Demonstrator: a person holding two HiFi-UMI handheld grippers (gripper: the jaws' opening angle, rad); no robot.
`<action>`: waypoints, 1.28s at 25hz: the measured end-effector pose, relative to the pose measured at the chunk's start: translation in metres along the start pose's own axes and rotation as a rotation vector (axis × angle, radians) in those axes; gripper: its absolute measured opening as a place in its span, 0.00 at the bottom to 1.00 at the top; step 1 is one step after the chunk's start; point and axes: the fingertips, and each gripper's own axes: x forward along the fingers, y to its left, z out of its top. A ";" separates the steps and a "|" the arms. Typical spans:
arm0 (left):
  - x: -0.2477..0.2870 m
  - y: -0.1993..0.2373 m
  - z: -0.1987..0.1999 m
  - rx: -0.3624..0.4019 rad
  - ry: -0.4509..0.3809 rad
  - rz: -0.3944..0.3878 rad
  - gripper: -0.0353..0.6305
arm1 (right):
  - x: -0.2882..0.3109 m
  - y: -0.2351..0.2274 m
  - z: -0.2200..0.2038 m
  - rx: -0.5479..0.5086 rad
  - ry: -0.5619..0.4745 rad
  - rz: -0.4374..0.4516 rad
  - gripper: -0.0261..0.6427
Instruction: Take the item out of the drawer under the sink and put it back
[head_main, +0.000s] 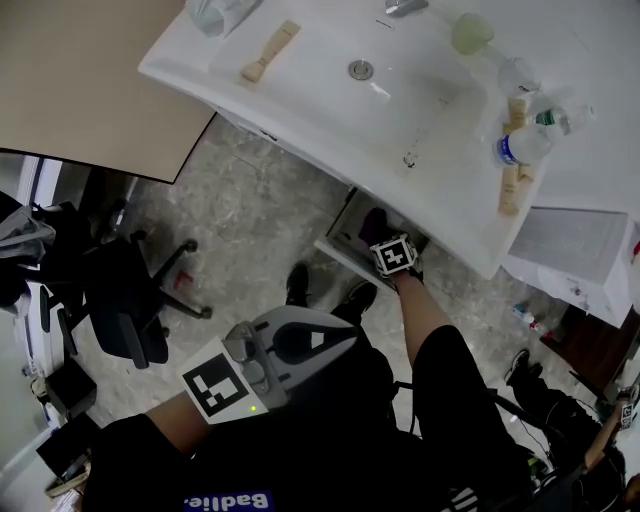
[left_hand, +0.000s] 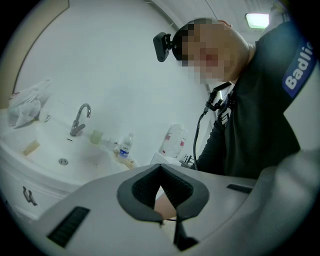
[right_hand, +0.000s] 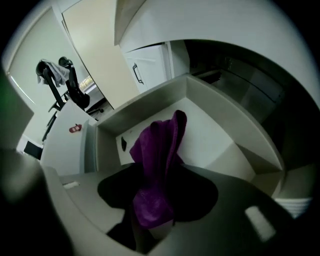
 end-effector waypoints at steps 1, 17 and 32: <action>-0.001 0.000 -0.001 -0.004 0.002 0.003 0.04 | 0.001 -0.001 -0.001 -0.014 0.012 -0.015 0.29; -0.016 -0.028 0.029 -0.011 -0.051 -0.010 0.04 | -0.100 0.025 0.011 0.004 -0.133 -0.016 0.17; -0.032 -0.067 0.056 0.045 -0.113 -0.064 0.04 | -0.255 0.080 0.014 0.137 -0.407 0.010 0.17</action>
